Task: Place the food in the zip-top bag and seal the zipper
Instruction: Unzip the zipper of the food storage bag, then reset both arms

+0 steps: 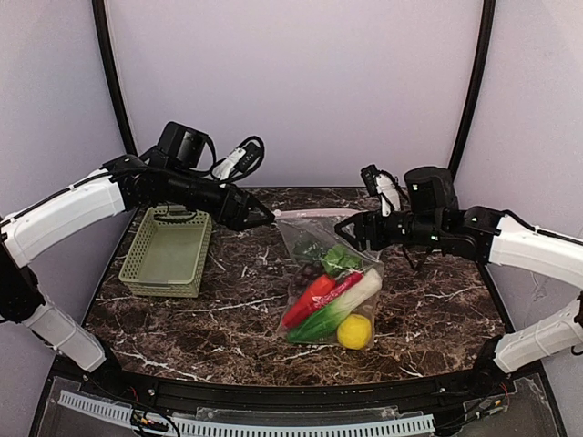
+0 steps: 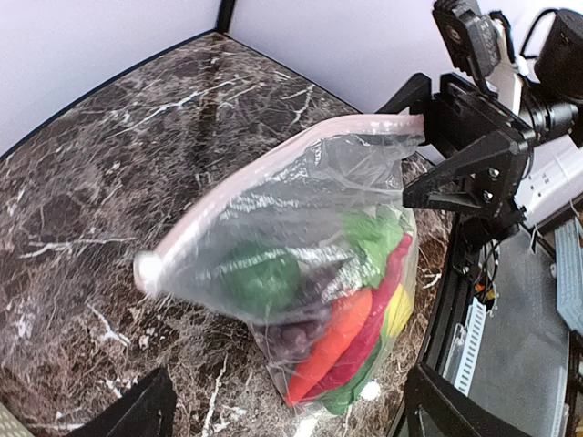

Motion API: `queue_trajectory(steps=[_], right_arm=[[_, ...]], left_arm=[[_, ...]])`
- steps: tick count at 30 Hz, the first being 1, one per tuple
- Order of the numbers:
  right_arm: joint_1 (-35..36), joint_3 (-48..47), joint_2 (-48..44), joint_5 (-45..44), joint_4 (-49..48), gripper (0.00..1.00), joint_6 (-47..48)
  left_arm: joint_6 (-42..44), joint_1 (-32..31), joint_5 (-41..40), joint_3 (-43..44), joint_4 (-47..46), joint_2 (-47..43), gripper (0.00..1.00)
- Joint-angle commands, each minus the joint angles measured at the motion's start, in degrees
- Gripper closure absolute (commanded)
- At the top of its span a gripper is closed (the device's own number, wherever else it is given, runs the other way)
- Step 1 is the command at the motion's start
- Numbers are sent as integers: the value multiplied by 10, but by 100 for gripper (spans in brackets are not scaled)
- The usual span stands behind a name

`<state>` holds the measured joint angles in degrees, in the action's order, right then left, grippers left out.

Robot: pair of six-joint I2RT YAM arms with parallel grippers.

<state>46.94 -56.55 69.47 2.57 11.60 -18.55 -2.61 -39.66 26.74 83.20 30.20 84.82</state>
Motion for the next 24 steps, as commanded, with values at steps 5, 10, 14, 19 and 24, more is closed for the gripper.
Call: queue_trajectory(steps=[5, 10, 14, 19, 24], right_arm=[[-45, -16, -4, -85, 5, 1, -48], [-80, -12, -6, -83, 25, 1, -48], [-116, 3, -15, -61, 34, 1, -39], [-183, 38, -43, -29, 46, 1, -32], [-266, 79, -91, 5, 56, 1, -17]], left_arm=[[-76, 72, -49, -133, -111, -93, 7], [-94, 111, -78, -190, -129, -130, 6], [-97, 144, -106, -220, -124, -147, 6], [-102, 223, -116, -276, -131, -187, 5], [-92, 323, -110, -329, -142, -250, 1]])
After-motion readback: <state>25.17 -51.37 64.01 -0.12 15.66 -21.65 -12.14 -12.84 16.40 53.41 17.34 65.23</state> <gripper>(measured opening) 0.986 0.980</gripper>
